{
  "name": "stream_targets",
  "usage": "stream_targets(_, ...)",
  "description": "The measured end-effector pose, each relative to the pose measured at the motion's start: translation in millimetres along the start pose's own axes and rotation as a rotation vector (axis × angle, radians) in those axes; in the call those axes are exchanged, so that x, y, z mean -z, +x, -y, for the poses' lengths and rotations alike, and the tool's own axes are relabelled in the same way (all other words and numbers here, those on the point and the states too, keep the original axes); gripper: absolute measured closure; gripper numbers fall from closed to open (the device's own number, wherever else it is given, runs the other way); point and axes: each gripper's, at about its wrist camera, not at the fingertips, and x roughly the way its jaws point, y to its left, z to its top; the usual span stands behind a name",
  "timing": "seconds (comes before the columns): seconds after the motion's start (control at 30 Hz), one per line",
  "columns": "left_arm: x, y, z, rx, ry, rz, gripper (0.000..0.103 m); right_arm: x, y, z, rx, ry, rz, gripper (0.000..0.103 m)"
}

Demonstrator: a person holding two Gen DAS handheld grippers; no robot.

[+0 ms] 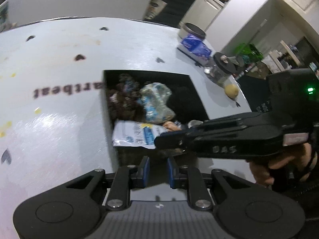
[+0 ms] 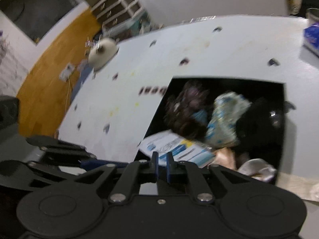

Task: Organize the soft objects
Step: 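Lower the sachet into the black box and open the left tool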

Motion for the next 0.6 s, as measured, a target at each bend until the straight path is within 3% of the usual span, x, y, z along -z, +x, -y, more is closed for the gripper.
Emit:
stream_targets(0.13,11.0,-10.0,-11.4,-0.030,-0.048,0.019,0.082,5.8,25.4,-1.6,0.082,-0.022,-0.077,0.093)
stream_targets(0.3,21.0,-23.4,-20.4,-0.056,-0.089,0.067,0.080,13.9,28.0,6.0,0.106,0.011,-0.082,0.093)
stream_targets(0.4,22.9,-30.1,-21.2,-0.071,-0.093,0.108,0.072,15.9,14.5,5.5,0.097,0.027,-0.033,0.092)
stream_targets(0.53,24.9,-43.1,-19.8,-0.084,-0.086,0.175,0.064,22.6,-17.9,-2.6,0.105,0.054,0.095,0.090)
stream_targets(0.6,25.8,-50.9,-19.2,-0.084,-0.080,0.210,0.058,29.9,-35.7,-9.1,0.122,0.059,0.162,0.083)
